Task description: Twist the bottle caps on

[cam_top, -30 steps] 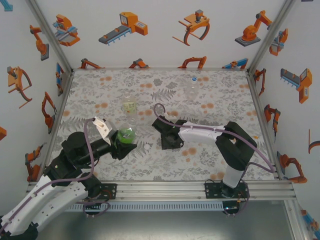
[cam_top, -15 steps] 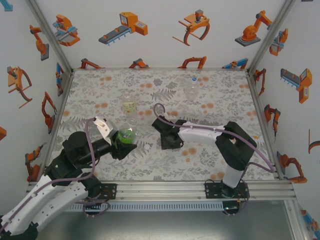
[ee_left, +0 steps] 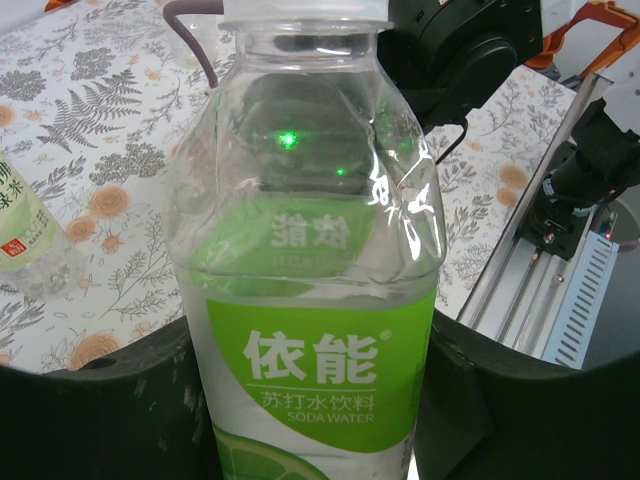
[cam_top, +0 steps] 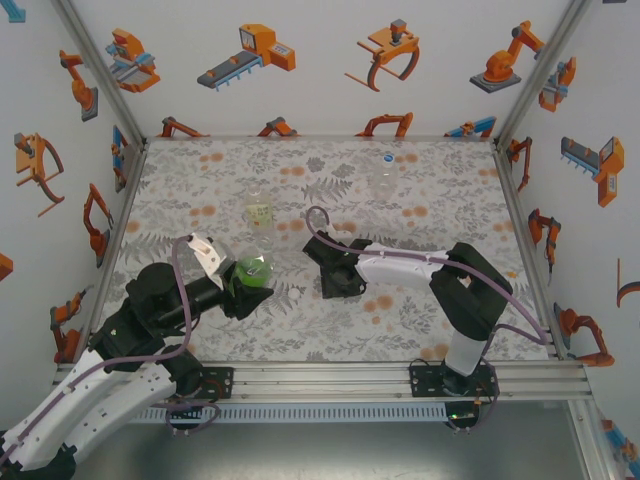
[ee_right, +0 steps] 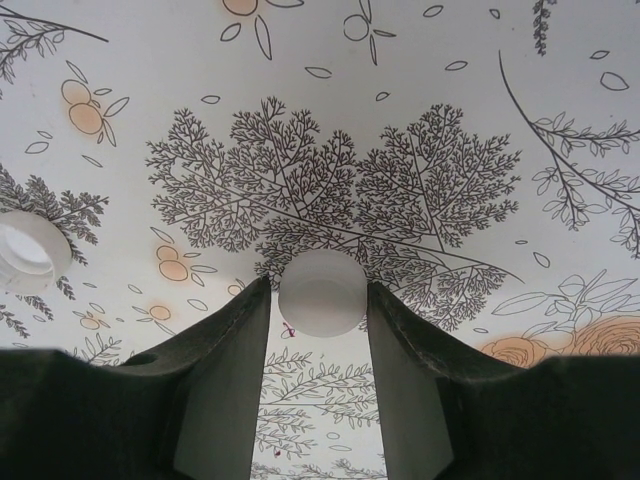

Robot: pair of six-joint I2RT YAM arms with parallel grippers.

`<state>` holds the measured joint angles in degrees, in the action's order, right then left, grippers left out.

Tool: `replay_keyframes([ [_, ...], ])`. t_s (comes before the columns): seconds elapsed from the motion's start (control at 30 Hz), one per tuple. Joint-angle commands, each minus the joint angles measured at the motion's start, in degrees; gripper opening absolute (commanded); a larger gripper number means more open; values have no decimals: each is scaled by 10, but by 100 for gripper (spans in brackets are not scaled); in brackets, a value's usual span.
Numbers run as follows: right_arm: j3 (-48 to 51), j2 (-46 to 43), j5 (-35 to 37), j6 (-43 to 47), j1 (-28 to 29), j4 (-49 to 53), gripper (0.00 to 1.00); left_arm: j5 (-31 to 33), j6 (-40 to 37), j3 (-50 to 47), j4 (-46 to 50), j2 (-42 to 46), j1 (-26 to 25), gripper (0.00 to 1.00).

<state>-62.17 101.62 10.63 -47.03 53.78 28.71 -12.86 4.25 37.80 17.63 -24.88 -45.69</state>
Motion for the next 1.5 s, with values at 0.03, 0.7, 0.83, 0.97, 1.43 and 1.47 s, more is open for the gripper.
replay_keyframes([
  [0.03,5,36,10,6,1,2,41,2,7,11,-6,-1,3,0],
  [0.7,-31,-78,18,78,2,51,25,-32,-29,21,7,-23,3,0],
  [0.83,-25,-160,-5,148,2,24,22,-57,-58,26,13,-29,4,0],
  [0.97,-13,-236,-55,230,1,-16,18,-104,-94,41,43,-42,4,0],
  [1.43,-29,-410,-330,445,2,-98,9,-218,-223,130,194,-129,1,0],
  [1.47,-31,-417,-344,459,2,-100,8,-216,-229,131,198,-130,1,0],
])
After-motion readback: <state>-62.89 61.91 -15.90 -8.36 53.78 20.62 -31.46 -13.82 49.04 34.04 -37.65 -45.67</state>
